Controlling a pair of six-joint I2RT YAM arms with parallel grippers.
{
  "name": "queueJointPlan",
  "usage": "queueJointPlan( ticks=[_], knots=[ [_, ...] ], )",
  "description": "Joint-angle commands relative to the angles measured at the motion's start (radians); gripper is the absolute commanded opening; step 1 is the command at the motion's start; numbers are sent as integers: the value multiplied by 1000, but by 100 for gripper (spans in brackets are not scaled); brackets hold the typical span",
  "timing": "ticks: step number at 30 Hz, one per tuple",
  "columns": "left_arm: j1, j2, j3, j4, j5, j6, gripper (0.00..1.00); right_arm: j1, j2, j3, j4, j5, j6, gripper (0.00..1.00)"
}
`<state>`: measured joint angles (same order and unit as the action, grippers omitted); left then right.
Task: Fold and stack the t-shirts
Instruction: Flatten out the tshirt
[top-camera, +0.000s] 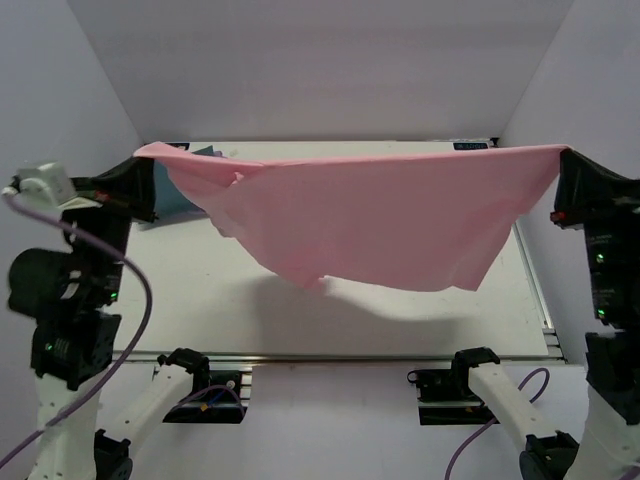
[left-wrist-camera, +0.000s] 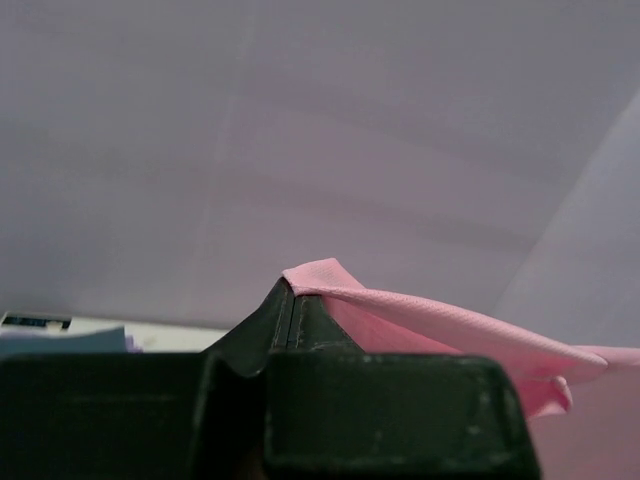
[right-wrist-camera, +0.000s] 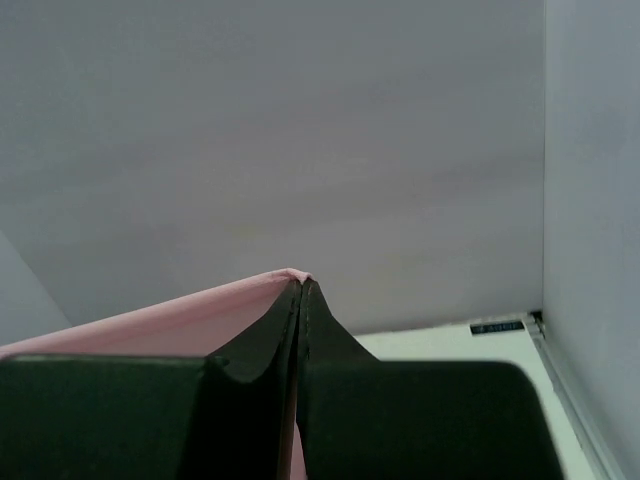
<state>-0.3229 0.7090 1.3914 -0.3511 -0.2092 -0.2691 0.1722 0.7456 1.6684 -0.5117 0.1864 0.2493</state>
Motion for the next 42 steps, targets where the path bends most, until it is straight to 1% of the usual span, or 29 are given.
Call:
queueJointPlan(
  ticks=[1, 2, 6, 9, 13, 14, 17, 18, 20, 22, 23, 25, 26, 27, 28, 29, 30, 31, 32, 33, 34, 35, 36, 37, 38, 39, 40, 41, 42],
  knots=[
    [4, -28, 115, -22, 57, 48, 0, 1, -23, 106, -22, 2, -64, 0],
    [4, -37, 136, -35, 86, 48, 0, 0, -26, 146, -24, 5, -68, 0],
    [4, -37, 253, -54, 143, 68, 0, 0, -54, 198, -36, 10, -85, 0],
    [4, -25, 291, -80, 169, 77, 0, -2, -64, 197, -30, 22, -97, 0],
    [4, -3, 281, -71, 179, 77, 0, 1, -61, 146, -11, 45, -97, 0],
    [4, 6, 270, -71, 179, 77, 0, 1, -61, 98, -7, 47, -94, 0],
    [4, 44, 229, -52, 179, 87, 0, -2, -55, 35, 48, 71, -85, 0],
    [4, 53, 190, -43, 165, 87, 0, 1, -57, -49, 59, 88, -67, 0],
    [4, 84, 112, -7, 142, 71, 0, 0, -38, -152, 119, 116, -50, 0],
    [4, 116, 61, 23, 75, 71, 0, 1, -14, -304, 198, 134, -30, 0],
    [-5, 163, 19, 35, 48, 71, 0, 0, -2, -341, 237, 140, -27, 0],
    [-5, 233, -11, 57, -22, 61, 0, -2, 47, -462, 269, 162, -12, 0],
    [4, 269, -35, 57, -22, 61, 0, -3, 107, -487, 323, 165, 1, 0],
    [4, 353, -48, 84, -66, 61, 0, -2, 132, -512, 341, 168, 7, 0],
    [4, 400, -57, 84, -78, 51, 0, -3, 158, -580, 361, 160, 13, 0],
    [4, 447, -67, 98, -94, 51, 0, -5, 240, -597, 434, 153, 18, 0],
    [4, 495, -68, 109, -114, 51, 0, -5, 271, -627, 456, 141, 16, 0],
    [4, 591, -68, 109, -127, 41, 0, -7, 299, -640, 494, 137, 16, 0],
    [4, 640, -68, 127, -136, 41, 0, -10, 417, -638, 530, 133, 18, 0],
    [13, 688, -68, 153, -145, 41, 0, -10, 460, -624, 538, 122, 21, 0],
    [13, 736, -55, 153, -145, 41, 0, -14, 545, -598, 544, 117, 19, 0],
    [24, 838, -23, 153, -145, 31, 0, -22, 593, -564, 544, 102, 21, 0],
    [24, 890, 3, 153, -192, 22, 0, -23, 726, -546, 541, 97, 24, 0],
    [34, 940, 55, 135, -193, 12, 0, -26, 766, -524, 541, 88, 25, 0],
    [35, 987, 78, 126, -184, 11, 0, -31, 808, -466, 535, 70, 31, 0],
    [44, 1035, 98, 126, -183, 2, 0, -34, 916, -448, 529, 65, 28, 0],
    [53, 1123, 145, 135, -161, 2, 0, -37, 948, -431, 527, 61, 31, 0],
    [53, 1167, 173, 135, -139, 2, 0, -42, 977, -380, 526, 50, 31, 0],
    [53, 1208, 199, 135, -139, 2, 0, -46, 1050, -366, 526, 45, 36, 0]
  ],
)
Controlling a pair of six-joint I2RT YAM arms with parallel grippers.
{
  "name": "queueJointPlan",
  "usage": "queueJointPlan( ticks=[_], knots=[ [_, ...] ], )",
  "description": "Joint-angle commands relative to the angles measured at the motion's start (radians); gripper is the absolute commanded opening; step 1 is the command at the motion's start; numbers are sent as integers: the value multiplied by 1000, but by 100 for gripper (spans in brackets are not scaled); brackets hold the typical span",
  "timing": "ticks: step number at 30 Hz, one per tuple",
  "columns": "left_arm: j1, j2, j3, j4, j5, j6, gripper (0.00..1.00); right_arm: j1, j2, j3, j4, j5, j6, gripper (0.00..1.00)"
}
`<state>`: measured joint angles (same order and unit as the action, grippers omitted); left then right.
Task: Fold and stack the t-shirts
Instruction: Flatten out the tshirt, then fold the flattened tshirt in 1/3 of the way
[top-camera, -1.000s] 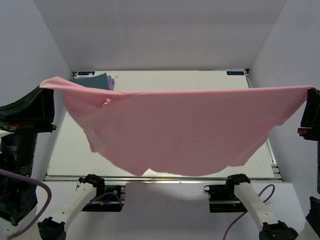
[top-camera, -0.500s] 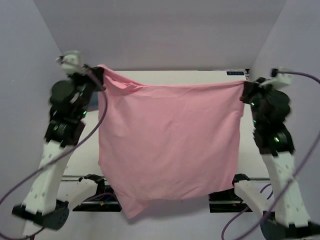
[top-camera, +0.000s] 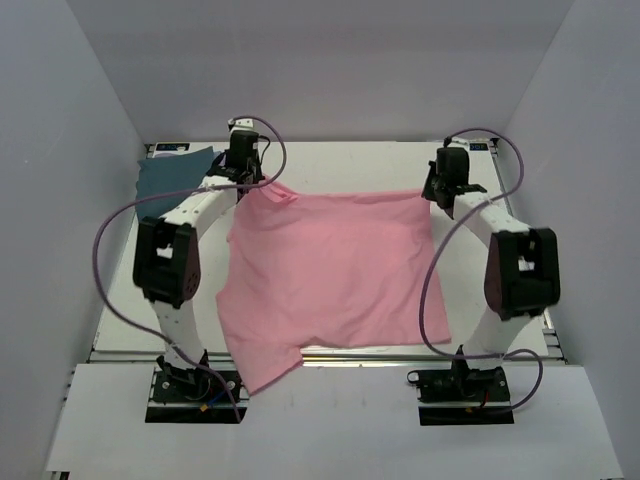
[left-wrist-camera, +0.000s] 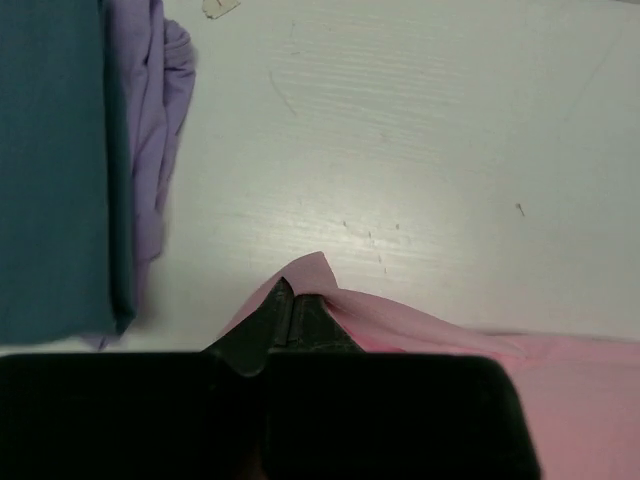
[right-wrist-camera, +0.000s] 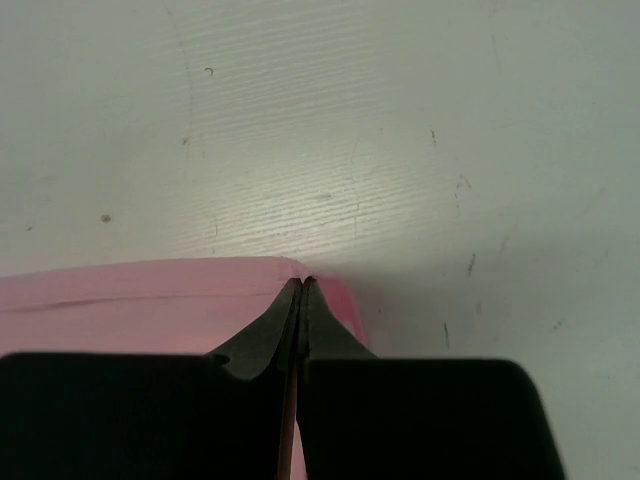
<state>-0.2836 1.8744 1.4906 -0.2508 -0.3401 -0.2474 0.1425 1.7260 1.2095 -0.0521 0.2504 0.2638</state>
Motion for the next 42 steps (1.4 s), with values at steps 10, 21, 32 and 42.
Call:
queueJointPlan(
  ticks=[10, 21, 32, 42],
  knots=[
    [46, 382, 433, -39, 90, -20, 0, -49, 296, 298, 69, -105, -1, 0],
    [46, 137, 154, -5, 165, -48, 0, -58, 113, 174, 66, -158, -8, 0],
    [26, -312, -349, 4, 185, -174, 0, -60, -199, -175, 63, -140, -3, 0],
    [26, -569, -722, 62, 407, -247, 0, -61, -381, -395, 67, -117, 11, 0]
  ],
)
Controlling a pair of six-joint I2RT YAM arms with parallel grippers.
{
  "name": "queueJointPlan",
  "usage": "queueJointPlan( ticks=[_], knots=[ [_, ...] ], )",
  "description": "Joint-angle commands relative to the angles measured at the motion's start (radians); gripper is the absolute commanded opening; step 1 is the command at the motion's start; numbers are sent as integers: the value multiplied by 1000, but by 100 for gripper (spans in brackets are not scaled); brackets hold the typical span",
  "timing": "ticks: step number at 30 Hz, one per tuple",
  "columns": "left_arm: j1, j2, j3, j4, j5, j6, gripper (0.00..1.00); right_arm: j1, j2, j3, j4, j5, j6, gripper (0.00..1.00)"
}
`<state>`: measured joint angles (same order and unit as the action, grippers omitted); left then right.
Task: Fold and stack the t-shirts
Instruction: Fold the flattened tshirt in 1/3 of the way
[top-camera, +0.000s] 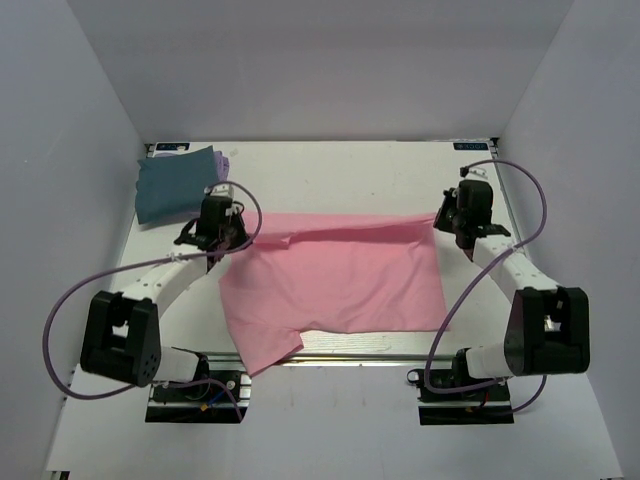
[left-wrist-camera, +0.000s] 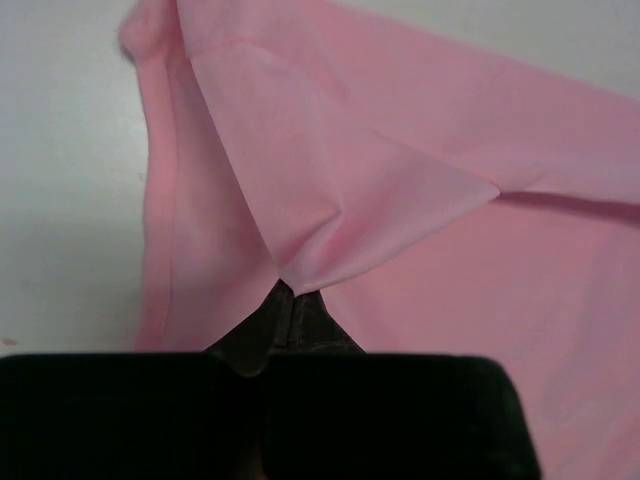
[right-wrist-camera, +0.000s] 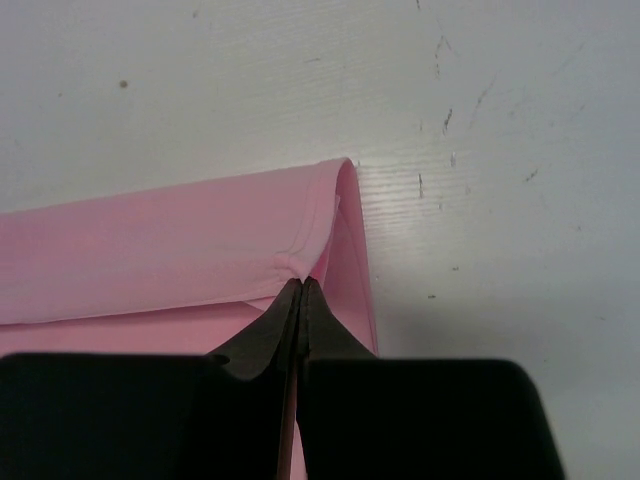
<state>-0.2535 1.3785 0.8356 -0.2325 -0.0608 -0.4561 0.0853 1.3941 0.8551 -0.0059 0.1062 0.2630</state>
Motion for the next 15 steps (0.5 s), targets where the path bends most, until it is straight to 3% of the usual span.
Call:
queueJointPlan(
  ticks=[1, 9, 10, 11, 12, 13, 14, 15],
  knots=[
    [-4, -99, -120, 54, 154, -61, 0, -5, -56, -53, 26, 24, 15, 0],
    [-13, -130, -216, -16, 154, -63, 0, -5, -52, -165, 15, 41, 67, 0],
    [-13, -130, -216, -27, 170, -62, 4, -7, -41, -171, 8, 46, 70, 0],
    [-13, -130, -227, -27, 183, -62, 16, -4, -37, -172, -18, 47, 70, 6],
    [-13, -139, -227, -27, 199, -62, 23, -4, -38, -168, -29, 43, 74, 25],
    [-13, -163, -237, -37, 217, -62, 32, -4, -37, -166, -35, 43, 70, 36],
    [-13, -179, -237, -51, 226, -62, 56, -4, -44, -160, -55, 35, 68, 43],
    [-13, -194, -222, -71, 227, -62, 70, -4, -49, -154, -66, 30, 70, 51]
  ],
)
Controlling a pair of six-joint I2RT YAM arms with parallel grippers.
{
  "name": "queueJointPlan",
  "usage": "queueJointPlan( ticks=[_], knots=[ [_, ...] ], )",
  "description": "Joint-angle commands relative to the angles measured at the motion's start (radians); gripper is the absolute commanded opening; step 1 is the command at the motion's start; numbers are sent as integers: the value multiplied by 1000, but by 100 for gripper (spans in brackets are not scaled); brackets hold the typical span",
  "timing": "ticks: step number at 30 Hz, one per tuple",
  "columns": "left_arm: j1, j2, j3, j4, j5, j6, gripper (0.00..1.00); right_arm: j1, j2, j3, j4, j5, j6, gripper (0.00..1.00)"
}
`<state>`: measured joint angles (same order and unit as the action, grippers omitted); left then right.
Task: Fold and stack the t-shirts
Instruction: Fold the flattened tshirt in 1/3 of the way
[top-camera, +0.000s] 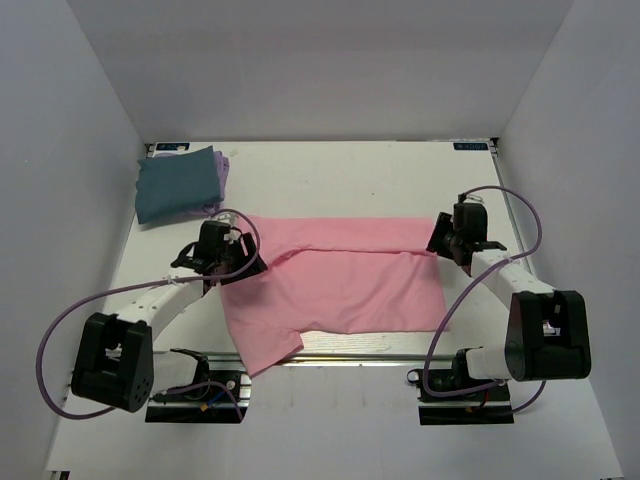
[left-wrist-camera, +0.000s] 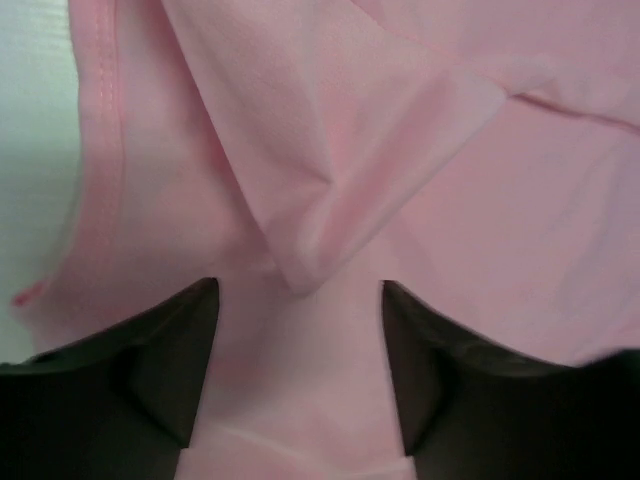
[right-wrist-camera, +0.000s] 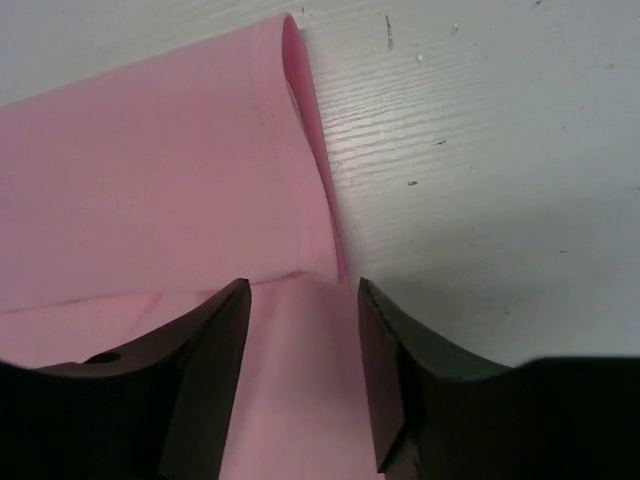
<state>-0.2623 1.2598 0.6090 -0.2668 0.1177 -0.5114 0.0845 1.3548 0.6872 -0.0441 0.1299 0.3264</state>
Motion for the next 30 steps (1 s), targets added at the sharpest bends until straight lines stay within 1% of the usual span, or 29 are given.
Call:
queueJointPlan(
  ticks=[1, 2, 3, 4, 5, 6, 8, 9, 11, 12, 13, 14, 15, 19, 22, 24, 25, 27, 28, 29, 30],
  knots=[
    [-5, -89, 21, -60, 15, -7, 80, -6, -13, 43, -37, 7, 7, 55],
    [-5, -112, 64, -89, -9, 2, 100, -5, -34, 52, -69, 2, 3, 60],
    [-5, -122, 89, -138, -51, 2, 100, -3, -40, 76, -79, -1, 3, 68],
    [-5, -122, 112, -152, -67, 2, 100, -2, -58, 96, -86, -4, -3, 77],
    [-5, -122, 153, -152, -81, 2, 100, -2, -68, 110, -82, -31, -6, 82],
    [-5, -122, 170, -140, -90, 11, 100, 0, -71, 115, -74, -50, -9, 90],
    [-5, -87, 215, -109, -90, 23, 100, 1, -56, 135, -34, -157, -13, 90],
    [-5, -64, 230, -91, -64, 34, 100, 3, -28, 143, -19, -180, -13, 90],
    [-5, 44, 288, -68, -64, 45, 100, 3, 7, 190, -19, -231, -13, 90],
    [-5, 88, 310, -55, -52, 56, 100, 0, 76, 204, -31, -236, -13, 90],
    [6, 137, 334, -55, -52, 56, 100, 3, 95, 218, -34, -246, -9, 90],
    [6, 235, 389, -70, -52, 56, 100, 3, 121, 250, -34, -259, -13, 90],
    [6, 281, 414, -71, -35, 65, 100, 0, 183, 259, -30, -266, -10, 90],
    [15, 449, 492, -57, -35, 65, 100, 0, 308, 316, -2, -325, -13, 90],
    [24, 550, 550, -83, -116, 56, 100, -2, 427, 370, -3, -332, -7, 90],
    [24, 591, 574, -97, -145, 56, 100, -5, 470, 418, -3, -317, 8, 90],
    [24, 636, 601, -97, -145, 56, 100, -3, 525, 437, -28, -305, 16, 90],
    [34, 690, 632, -107, -156, 47, 100, -8, 561, 501, -51, -253, 34, 90],
    [34, 719, 674, -117, -145, 47, 100, -12, 616, 515, -65, -247, 66, 90],
    [34, 777, 693, -126, -135, 34, 100, -18, 633, 552, -74, -243, 72, 90],
    [43, 803, 709, -126, -135, 34, 100, -31, 667, 584, -83, -248, 77, 90]
  ],
)
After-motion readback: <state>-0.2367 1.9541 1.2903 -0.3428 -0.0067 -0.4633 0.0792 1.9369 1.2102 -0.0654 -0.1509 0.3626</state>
